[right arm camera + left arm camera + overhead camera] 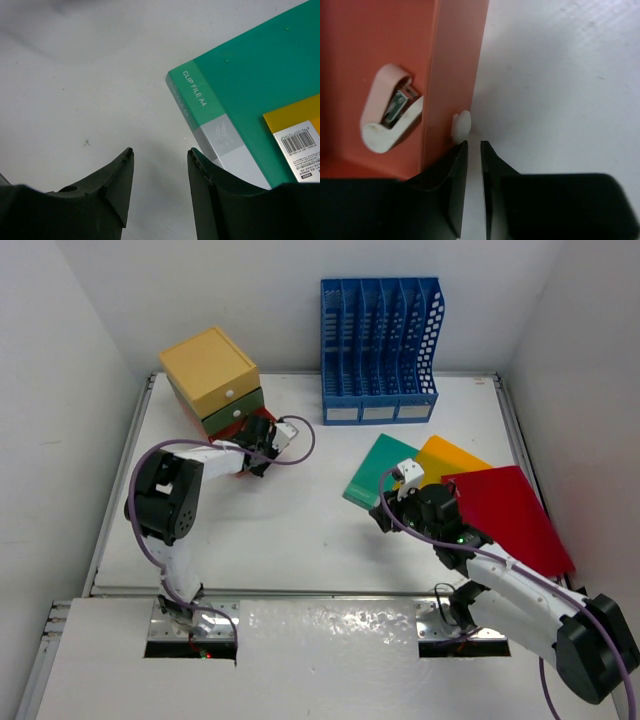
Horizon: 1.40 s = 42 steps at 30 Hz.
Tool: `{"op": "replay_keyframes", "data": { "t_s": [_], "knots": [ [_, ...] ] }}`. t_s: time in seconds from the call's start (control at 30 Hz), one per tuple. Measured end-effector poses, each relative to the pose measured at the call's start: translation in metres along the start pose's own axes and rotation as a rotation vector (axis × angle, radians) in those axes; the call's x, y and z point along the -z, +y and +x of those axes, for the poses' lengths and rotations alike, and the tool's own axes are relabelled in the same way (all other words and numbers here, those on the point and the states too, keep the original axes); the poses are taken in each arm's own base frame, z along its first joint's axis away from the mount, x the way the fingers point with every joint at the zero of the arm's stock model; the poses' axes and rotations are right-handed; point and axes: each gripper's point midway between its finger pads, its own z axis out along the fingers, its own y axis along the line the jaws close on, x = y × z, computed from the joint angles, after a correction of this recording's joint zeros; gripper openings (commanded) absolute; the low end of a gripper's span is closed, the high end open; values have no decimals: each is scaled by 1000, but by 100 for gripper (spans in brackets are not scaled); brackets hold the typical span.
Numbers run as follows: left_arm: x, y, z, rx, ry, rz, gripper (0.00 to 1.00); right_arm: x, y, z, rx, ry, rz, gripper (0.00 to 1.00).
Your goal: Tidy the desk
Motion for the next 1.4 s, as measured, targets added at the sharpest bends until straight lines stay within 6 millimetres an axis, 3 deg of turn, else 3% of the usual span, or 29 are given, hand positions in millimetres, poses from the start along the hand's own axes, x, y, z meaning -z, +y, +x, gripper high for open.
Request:
{"op": "replay_keyframes", "data": {
  "t_s": [0.13,0.5,0.77,0.9,1.07,1.17,1.23,1.4],
  "knots": [
    [1,25,-7,23,-18,-126,25,0,0,0,0,0,0,46],
    [-4,88,-30,70,-76,-364,29,-2,-2,9,7,27,4,46],
    [-5,114,-23,69,-52,-466,33,0,-3,6,20,14,6,46],
    [-4,116,-24,62,-51,-477,34,1,-10,8,20,21,47,55],
    [-1,117,-26,57,-59,-477,39,6,-45,20,-20,160,227,67],
    [4,119,-30,56,-76,-486,39,12,-74,8,-70,182,339,76],
    [5,120,-32,54,-86,-484,39,19,-97,-2,-106,181,420,87],
    [5,109,-27,38,-93,-436,40,43,-150,-11,-172,208,631,94]
  ]
}}
